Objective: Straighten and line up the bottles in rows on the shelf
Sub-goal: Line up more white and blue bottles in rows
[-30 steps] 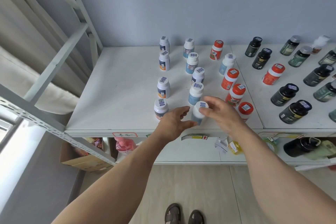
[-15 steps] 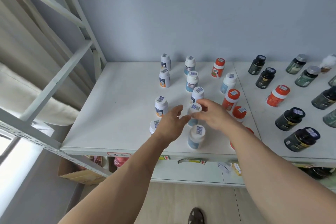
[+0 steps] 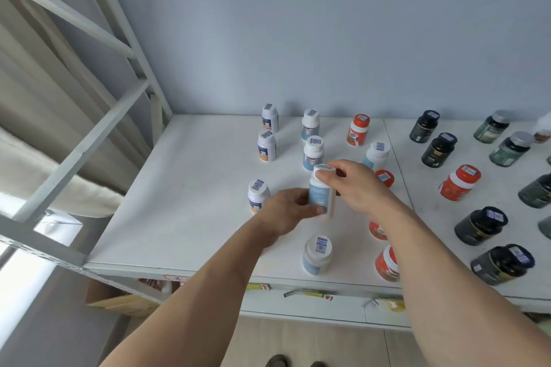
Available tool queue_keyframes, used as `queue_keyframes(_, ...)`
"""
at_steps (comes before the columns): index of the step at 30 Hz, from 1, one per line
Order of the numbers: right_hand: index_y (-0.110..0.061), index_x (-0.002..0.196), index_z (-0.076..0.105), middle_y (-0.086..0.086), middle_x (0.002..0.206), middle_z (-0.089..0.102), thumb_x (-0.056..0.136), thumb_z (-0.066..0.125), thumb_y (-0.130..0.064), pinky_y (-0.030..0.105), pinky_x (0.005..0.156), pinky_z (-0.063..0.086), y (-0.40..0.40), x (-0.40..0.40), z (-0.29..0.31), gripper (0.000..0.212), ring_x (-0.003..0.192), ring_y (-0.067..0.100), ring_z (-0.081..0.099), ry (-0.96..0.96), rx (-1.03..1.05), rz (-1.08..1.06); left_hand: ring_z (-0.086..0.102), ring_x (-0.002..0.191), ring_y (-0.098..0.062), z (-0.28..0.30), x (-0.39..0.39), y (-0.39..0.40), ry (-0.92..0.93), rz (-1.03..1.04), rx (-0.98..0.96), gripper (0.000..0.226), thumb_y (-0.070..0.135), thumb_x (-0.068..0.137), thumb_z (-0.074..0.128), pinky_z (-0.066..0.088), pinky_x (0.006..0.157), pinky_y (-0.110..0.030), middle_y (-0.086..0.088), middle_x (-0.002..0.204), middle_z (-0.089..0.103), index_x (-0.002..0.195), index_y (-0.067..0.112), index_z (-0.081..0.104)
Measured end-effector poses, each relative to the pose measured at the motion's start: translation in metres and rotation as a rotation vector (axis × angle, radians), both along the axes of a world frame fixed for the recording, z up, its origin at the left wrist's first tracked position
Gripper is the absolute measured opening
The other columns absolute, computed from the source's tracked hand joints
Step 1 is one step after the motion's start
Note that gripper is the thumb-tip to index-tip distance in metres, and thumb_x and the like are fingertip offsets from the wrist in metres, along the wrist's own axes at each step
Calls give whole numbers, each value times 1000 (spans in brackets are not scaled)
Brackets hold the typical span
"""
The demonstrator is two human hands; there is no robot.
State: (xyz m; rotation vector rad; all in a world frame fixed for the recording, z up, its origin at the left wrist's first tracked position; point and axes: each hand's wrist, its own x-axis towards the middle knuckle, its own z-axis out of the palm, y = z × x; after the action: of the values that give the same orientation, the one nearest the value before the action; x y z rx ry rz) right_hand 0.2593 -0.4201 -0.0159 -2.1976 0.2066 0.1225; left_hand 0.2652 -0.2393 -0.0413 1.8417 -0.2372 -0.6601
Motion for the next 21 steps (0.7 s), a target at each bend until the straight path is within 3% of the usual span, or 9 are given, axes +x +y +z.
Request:
queue_keyframes(4,-22,112,68,-4,104,70,85,60,-60,45,88,55,2,5,6,47,95,16,66,8,-25,-37,62,93,-8,6,7,2,100,-28,-81,25,21,86,73,44,102,-33,5,99,72,111,20,70)
queue_keyframes(8,-20,101,69,-3,95,71,86,63,-55,44,87,55,5,7,8,39,90,17,67,11,-10,-57,62,101,-14,8,10,4,149,-30,-104,26,19,86,73,45,105,-34,-2,108,71,112,19,70)
queue_keyframes(13,-18,104,70,-3,95,71,87,64,-53,43,87,56,7,8,9,39,90,17,67,8,-1,-55,63,115,-24,6,13,7,126,-25,-62,33,24,82,76,45,106,-38,-4,112,73,115,18,71)
queue_keyframes(18,-23,120,67,-7,107,71,88,63,-52,40,90,55,8,0,6,43,97,13,66,0,42,-42,65,107,-18,6,17,7,-2,-42,117,33,29,80,78,48,101,-38,5,104,74,112,24,71)
queue_keyframes(21,-25,126,63,-9,117,68,91,64,-44,27,83,49,11,-8,3,40,105,12,62,11,60,-27,64,105,-21,10,20,9,-160,-120,296,37,33,82,74,49,97,-41,0,109,70,116,20,67)
